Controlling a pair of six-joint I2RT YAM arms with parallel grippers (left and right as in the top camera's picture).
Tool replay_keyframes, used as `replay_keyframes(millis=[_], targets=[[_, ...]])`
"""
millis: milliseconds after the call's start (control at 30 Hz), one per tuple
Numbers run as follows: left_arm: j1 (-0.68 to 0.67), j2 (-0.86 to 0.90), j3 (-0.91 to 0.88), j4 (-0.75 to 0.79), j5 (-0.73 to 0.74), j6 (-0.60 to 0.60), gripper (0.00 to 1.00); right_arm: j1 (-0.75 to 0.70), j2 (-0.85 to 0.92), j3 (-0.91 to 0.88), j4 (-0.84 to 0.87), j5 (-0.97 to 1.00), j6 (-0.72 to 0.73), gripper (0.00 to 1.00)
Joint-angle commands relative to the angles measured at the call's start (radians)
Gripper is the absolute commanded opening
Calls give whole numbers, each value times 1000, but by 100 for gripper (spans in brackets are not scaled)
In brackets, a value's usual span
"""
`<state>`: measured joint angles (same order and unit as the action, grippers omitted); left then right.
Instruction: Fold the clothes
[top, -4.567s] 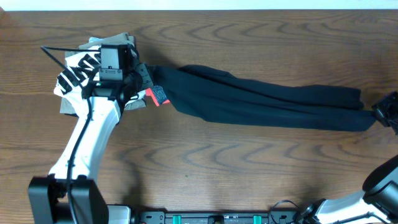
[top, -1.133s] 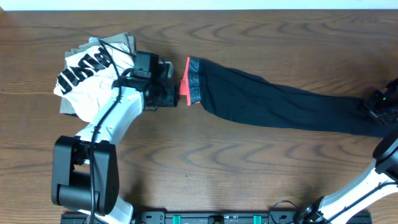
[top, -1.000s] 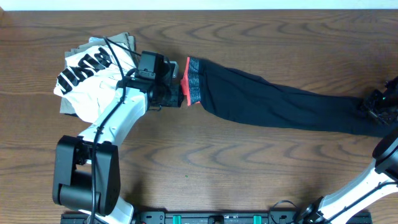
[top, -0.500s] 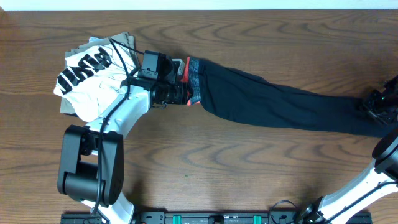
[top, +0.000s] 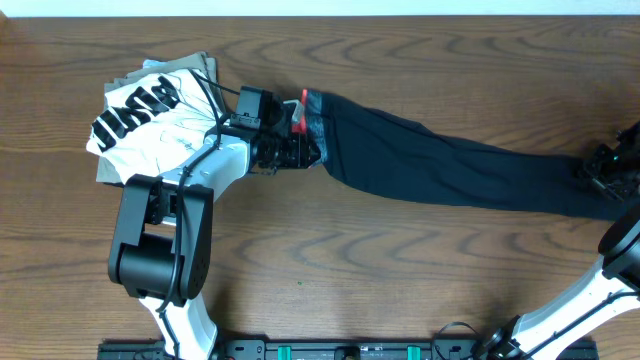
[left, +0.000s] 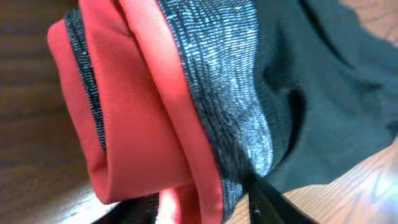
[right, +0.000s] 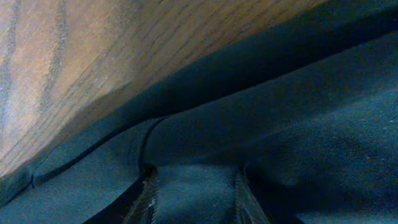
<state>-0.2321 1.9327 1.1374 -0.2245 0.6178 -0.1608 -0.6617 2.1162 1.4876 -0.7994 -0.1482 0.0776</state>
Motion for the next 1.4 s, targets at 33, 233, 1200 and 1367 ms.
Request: replay_keyframes(millis=[33, 233, 1200, 1367], targets=[[0, -5, -1, 7, 30, -5, 28, 8, 18, 14, -6, -2, -15, 39], [1, -36, 2, 6, 29, 27, 6, 8, 18, 14, -13, -2, -15, 39], [42, -291, 10, -190, -271, 192, 62, 8, 18, 14, -23, -1, -15, 39], [42, -291, 10, -200, -315, 190, 62, 8, 18, 14, -24, -2, -15, 38]])
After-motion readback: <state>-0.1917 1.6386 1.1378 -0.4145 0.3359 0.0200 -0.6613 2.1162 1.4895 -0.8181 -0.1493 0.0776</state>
